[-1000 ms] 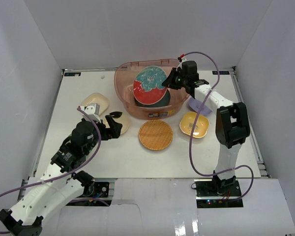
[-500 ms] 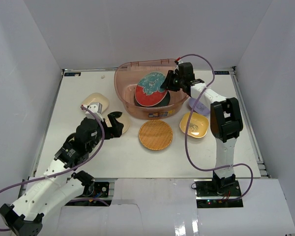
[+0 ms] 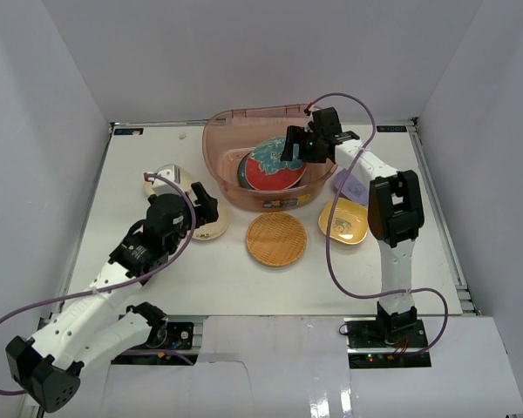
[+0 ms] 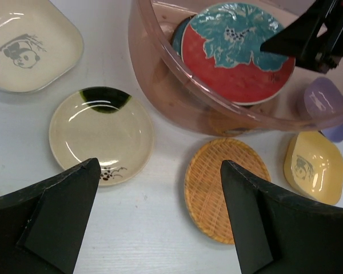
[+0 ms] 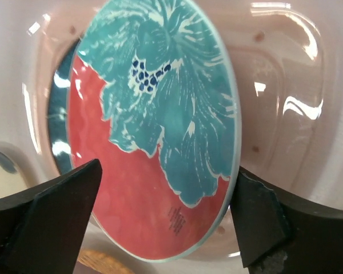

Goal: Place the plates into the plastic bin on the countertop

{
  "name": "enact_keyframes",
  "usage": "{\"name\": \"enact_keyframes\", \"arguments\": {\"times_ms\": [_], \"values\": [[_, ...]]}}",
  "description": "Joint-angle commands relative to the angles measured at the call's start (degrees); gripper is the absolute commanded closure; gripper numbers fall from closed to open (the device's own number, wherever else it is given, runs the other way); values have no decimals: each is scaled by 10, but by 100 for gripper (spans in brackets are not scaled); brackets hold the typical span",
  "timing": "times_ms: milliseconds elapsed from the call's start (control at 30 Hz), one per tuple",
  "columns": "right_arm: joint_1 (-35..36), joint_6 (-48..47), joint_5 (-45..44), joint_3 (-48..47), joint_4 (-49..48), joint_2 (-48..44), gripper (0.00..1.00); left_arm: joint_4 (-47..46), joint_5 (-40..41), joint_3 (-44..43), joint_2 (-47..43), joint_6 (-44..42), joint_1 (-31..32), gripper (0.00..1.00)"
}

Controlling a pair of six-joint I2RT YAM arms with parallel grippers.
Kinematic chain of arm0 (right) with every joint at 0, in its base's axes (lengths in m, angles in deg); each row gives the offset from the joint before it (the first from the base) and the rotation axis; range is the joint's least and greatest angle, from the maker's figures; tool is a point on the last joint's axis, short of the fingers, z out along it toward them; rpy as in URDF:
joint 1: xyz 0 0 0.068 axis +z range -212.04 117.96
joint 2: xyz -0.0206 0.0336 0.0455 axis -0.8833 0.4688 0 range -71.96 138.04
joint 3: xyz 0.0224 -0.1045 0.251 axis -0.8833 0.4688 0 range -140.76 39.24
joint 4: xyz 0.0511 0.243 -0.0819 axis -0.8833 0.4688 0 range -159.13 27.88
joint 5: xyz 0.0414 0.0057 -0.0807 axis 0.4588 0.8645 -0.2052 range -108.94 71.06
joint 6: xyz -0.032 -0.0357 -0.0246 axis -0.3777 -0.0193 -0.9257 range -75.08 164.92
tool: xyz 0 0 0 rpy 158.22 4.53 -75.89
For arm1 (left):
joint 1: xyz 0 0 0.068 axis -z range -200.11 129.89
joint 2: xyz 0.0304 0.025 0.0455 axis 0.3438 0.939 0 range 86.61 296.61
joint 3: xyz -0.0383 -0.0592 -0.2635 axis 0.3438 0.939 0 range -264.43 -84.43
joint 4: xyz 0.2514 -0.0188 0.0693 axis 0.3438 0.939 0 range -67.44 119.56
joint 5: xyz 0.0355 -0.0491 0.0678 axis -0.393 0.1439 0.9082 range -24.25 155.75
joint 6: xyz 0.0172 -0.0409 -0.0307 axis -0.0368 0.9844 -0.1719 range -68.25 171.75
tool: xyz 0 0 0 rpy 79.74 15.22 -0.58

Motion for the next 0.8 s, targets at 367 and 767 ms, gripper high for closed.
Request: {"name": "enact_keyframes", "arguments": {"times_ms": [367, 767], "values": [[48, -114, -44, -149, 109, 40, 10, -90, 25, -20, 106, 70, -158, 7], [55, -150, -67, -156, 121, 62, 10, -116, -162, -68, 290, 106, -380, 11]]}}
